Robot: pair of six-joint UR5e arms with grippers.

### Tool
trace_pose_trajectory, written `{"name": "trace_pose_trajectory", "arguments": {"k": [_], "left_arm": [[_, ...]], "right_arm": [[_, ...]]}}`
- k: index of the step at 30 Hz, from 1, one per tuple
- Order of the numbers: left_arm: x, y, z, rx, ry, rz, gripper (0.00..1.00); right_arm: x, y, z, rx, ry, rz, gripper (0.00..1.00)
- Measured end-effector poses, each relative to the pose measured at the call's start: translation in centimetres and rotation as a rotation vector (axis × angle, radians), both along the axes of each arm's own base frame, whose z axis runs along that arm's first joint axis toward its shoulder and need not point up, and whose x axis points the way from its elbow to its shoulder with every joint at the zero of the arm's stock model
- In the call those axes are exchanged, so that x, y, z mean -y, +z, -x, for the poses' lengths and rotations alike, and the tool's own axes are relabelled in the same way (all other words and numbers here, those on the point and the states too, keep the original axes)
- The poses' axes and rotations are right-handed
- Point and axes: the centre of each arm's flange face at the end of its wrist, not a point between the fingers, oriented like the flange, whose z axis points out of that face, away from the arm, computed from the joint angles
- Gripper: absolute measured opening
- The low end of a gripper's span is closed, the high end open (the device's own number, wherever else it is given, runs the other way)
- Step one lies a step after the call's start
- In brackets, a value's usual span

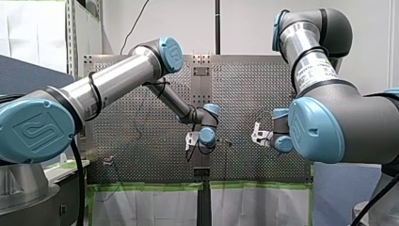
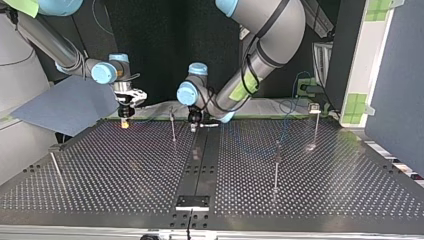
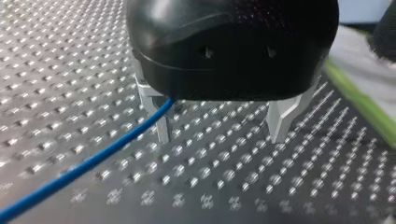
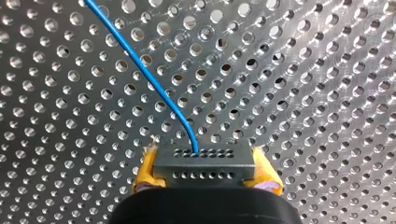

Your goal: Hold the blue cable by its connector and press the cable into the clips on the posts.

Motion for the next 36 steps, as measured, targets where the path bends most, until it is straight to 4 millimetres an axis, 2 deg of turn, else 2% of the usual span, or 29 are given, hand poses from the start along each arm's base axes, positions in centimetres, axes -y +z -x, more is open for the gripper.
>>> {"name": "trace_pose_trajectory", "arguments": {"k": [5, 14, 19, 22, 28, 36], "left_arm": [[0.0, 0.3, 1.6, -0.054, -0.052, -0.02, 1.0], [0.9, 2.8, 5.0, -0.077, -0.162, 0.0, 1.0], [2.2, 1.9, 8.4, -0.11, -0.232, 0.006, 1.0], [2.4, 1.4, 9.5, -0.123, -0.245, 0.003, 1.0], [2.6, 1.1, 10.0, -0.127, -0.249, 0.004, 1.0], [3.0, 1.4, 9.3, -0.085, -0.242, 0.065, 1.0]], "right_arm": [[0.0, 0.0, 0.0, 0.002, 0.0, -0.001, 0.0], [0.1, 0.0, 0.2, 0.003, -0.001, -0.002, 0.0], [0.0, -0.1, 0.2, 0.005, -0.001, -0.007, 0.0], [0.0, -0.1, 0.2, 0.005, -0.001, -0.009, 0.0], [0.0, -0.1, 0.2, 0.005, -0.001, -0.012, 0.0], [0.0, -0.2, 0.3, 0.01, -0.002, -0.018, 0.0]]}}
